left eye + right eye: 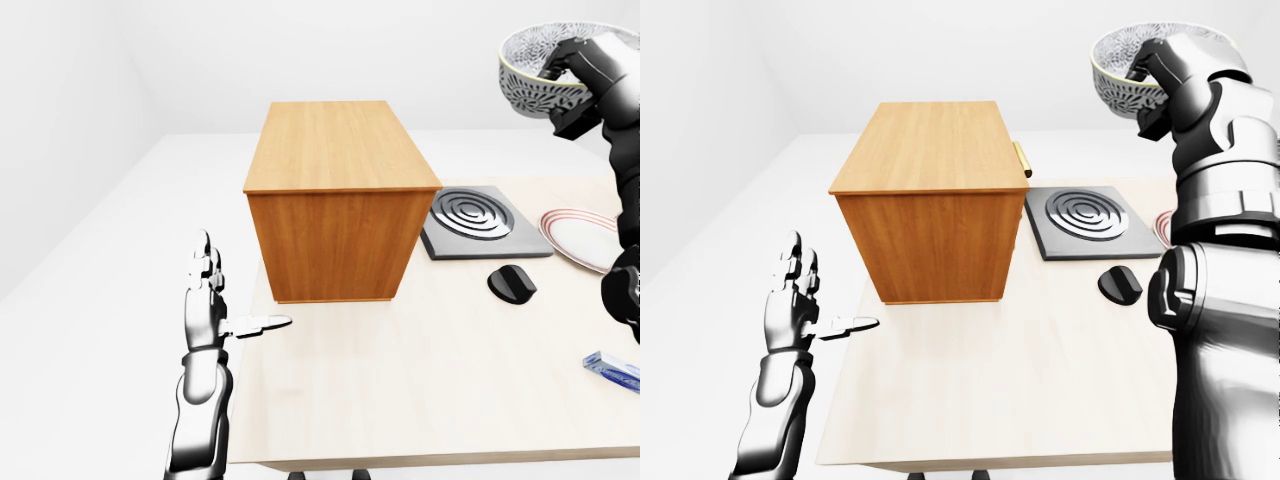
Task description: Put the bowl on the top of the cabinet.
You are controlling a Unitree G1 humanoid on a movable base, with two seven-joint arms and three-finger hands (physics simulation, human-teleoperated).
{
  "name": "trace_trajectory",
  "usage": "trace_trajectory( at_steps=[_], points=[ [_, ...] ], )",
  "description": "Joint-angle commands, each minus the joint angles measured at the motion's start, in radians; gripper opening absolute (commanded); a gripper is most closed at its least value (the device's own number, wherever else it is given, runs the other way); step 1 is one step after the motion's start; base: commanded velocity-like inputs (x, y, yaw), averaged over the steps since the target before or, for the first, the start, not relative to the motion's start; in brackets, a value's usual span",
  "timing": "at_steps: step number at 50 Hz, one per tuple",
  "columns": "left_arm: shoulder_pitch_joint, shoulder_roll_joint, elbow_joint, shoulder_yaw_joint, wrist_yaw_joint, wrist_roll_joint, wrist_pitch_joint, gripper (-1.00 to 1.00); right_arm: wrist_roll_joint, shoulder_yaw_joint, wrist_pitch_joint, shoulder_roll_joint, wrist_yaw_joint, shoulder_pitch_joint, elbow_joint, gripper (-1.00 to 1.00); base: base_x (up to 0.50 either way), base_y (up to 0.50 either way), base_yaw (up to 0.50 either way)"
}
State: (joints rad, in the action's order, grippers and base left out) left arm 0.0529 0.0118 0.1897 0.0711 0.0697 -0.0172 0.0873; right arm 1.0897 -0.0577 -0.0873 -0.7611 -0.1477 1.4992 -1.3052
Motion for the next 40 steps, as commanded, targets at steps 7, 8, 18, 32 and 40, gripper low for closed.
trace_trajectory(
  at_steps=[7, 8, 18, 32, 40],
  points=[
    [-0.012, 0.002, -0.020, 0.005, -0.001, 0.010, 0.000, 1.00, 0.203, 0.025, 0.000, 0.137, 0.088, 0.135, -0.052, -1.00, 0.00, 0.00, 0.00],
    [-0.011, 0.002, -0.017, 0.005, -0.001, 0.009, 0.000, 1.00, 0.205, 0.021, 0.000, 0.145, 0.087, 0.141, -0.052, -1.00, 0.00, 0.00, 0.00],
    [-0.005, 0.003, -0.012, 0.001, -0.009, 0.011, 0.000, 1.00, 0.226, 0.011, 0.000, 0.219, 0.075, 0.195, -0.054, -1.00, 0.00, 0.00, 0.00],
    [0.002, 0.001, -0.008, -0.004, -0.018, 0.011, 0.000, 1.00, 0.235, 0.016, 0.000, 0.291, 0.069, 0.253, -0.054, -1.00, 0.00, 0.00, 0.00],
    [0.003, 0.002, -0.012, -0.004, -0.024, 0.013, 0.000, 1.00, 0.235, 0.025, 0.000, 0.349, 0.060, 0.277, -0.052, -1.00, 0.00, 0.00, 0.00]
  ],
)
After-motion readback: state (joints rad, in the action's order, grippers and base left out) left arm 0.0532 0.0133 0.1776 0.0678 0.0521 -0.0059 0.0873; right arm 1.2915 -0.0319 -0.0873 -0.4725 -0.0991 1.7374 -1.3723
